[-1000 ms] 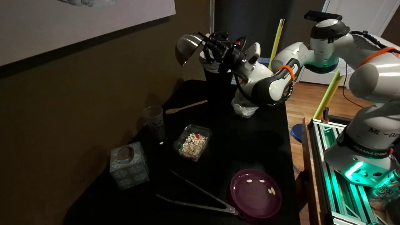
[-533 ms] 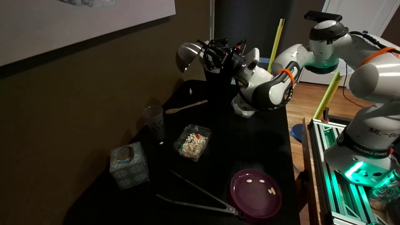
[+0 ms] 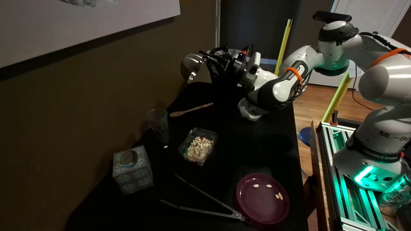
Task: Transfer the contents from the silver bowl into the left transparent bowl
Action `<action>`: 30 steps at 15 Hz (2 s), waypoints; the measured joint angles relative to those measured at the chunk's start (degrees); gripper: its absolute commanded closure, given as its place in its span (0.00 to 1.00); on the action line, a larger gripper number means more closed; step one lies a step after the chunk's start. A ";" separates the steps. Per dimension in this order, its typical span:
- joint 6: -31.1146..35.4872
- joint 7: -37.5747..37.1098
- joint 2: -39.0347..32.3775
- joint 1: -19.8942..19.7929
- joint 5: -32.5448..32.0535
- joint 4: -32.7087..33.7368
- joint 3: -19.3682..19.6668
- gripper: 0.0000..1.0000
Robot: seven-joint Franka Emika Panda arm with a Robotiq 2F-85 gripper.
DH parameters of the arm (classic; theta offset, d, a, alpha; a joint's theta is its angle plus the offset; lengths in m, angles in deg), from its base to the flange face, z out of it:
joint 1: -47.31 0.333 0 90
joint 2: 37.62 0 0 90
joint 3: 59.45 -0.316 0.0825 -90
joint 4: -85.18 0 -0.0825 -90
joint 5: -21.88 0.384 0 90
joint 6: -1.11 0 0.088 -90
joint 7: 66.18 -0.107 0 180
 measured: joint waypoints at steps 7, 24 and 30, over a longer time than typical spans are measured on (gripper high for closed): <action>0.00 17.57 0.03 -0.37 27.63 -1.46 -0.82 0.99; -20.14 0.93 20.02 -0.06 90.94 -3.21 -13.18 0.99; -37.17 -23.71 28.94 -6.32 89.93 -1.63 -14.08 0.99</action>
